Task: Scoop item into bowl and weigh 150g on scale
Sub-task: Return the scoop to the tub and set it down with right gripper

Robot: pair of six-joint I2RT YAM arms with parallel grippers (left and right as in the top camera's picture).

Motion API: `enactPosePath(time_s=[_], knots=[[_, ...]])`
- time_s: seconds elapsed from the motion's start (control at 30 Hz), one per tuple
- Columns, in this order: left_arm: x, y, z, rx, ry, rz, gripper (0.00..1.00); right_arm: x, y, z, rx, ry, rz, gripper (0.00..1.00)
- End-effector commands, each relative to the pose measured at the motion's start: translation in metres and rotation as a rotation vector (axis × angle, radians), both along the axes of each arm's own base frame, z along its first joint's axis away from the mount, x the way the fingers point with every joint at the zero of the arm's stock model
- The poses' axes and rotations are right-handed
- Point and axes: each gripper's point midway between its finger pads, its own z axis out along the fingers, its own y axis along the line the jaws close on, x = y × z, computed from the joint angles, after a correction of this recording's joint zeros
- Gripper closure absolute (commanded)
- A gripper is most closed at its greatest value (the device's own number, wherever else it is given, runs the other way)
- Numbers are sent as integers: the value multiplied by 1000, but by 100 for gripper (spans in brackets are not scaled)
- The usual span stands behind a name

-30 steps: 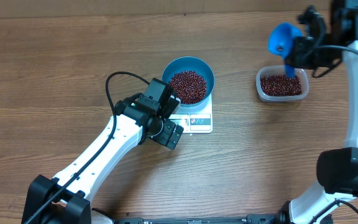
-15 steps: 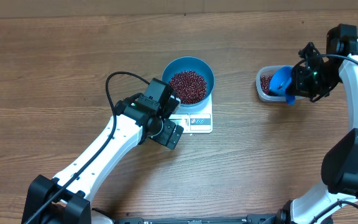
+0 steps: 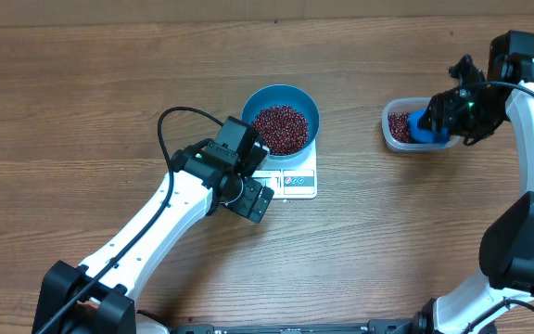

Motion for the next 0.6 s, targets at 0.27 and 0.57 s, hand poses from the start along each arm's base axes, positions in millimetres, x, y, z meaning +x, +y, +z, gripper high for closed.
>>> enactPosePath(time_s=[0.27, 0.57], knots=[[2, 2, 6, 0, -24, -13, 0, 17, -21, 8, -118, -85, -22, 5], [2, 2, 6, 0, -24, -13, 1, 39, -26, 15, -138, -181, -26, 0]])
